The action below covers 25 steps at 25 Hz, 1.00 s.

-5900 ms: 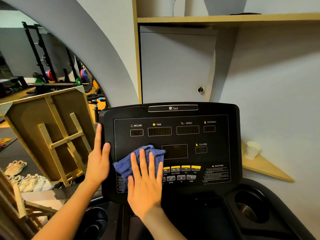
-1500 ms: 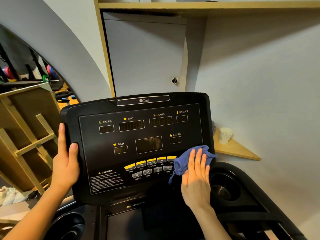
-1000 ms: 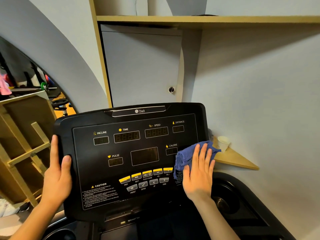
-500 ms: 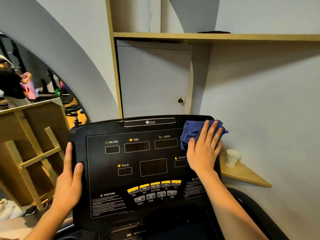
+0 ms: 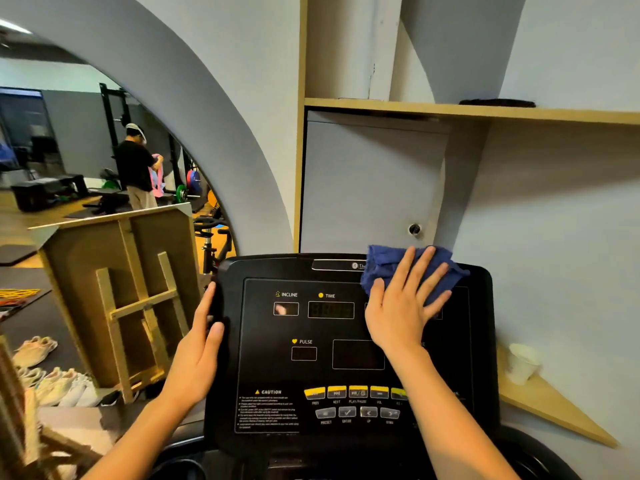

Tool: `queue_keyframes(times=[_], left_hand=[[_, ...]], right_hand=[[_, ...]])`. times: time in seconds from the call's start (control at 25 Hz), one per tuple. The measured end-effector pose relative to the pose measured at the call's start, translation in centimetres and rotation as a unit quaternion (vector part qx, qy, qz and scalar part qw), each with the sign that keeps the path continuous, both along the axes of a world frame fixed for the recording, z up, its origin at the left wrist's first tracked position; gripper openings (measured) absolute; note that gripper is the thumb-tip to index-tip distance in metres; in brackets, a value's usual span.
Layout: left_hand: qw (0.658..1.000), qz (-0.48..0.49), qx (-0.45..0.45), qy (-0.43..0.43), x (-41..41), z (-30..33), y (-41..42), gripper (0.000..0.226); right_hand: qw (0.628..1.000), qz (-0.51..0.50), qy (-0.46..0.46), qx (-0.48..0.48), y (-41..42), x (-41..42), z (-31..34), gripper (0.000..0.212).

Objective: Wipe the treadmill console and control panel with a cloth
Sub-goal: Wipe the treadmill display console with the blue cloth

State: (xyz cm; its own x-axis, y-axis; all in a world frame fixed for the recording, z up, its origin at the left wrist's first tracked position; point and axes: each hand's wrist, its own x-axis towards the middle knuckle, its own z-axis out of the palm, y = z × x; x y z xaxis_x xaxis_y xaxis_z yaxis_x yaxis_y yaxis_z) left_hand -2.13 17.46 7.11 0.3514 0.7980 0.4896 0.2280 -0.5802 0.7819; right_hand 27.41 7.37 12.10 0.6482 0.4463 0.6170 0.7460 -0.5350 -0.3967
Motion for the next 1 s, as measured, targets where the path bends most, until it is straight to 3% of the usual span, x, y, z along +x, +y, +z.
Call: queue_keyframes(times=[0.6,1.0], left_hand=[[0.996,0.065,0.061,0.004,-5.0,2.0,1.6,0.065],[0.995,0.077,0.056,-0.002,-5.4,1.5,2.2,0.057]], right_hand=[[0.969,0.195,-0.127,-0.084,5.9,-14.5,-0.2,0.081],[0.923,0.317,-0.184,-0.116,5.3,-16.9,-2.6,0.077]])
